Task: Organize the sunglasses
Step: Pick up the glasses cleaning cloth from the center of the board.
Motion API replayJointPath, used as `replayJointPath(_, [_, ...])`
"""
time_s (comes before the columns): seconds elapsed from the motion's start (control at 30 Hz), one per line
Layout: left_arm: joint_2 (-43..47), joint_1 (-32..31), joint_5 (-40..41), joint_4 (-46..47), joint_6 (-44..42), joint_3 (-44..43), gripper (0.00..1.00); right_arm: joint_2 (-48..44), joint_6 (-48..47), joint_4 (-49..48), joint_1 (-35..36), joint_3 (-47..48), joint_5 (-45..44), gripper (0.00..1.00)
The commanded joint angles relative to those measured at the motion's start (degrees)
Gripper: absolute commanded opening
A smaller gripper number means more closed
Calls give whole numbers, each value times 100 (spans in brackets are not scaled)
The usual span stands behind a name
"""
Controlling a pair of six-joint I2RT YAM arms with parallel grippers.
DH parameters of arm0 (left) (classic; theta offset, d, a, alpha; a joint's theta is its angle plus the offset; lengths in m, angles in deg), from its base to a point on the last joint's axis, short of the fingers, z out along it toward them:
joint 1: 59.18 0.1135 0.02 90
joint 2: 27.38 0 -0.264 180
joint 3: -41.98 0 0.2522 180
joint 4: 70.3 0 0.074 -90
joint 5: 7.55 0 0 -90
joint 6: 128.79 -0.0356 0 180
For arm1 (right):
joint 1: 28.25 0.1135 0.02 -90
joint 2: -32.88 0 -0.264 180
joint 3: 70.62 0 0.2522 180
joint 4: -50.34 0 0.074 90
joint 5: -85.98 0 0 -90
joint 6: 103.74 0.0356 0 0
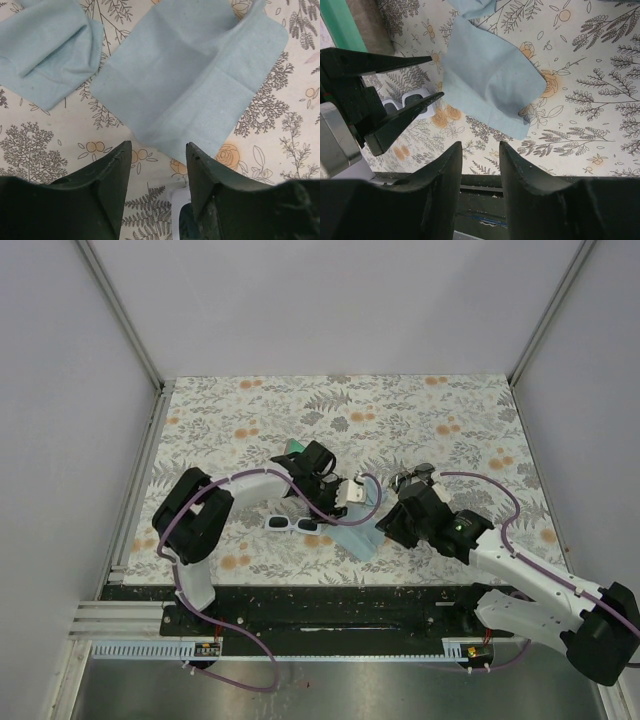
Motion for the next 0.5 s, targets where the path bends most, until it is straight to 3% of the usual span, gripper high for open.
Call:
replayJointPath(0.0, [-123,2,66,-5,-315,-337,52,-140,-49,-199,35,-3,-109,43])
replayJointPath(0.37, [-395,-165,225,47,-288,-425,45,-123,-155,-340,43,-29,-65,43])
replayJointPath(0.47, [-483,-209,207,47,-262,-495,20,-114,-173,-384,43,-64,-48,43])
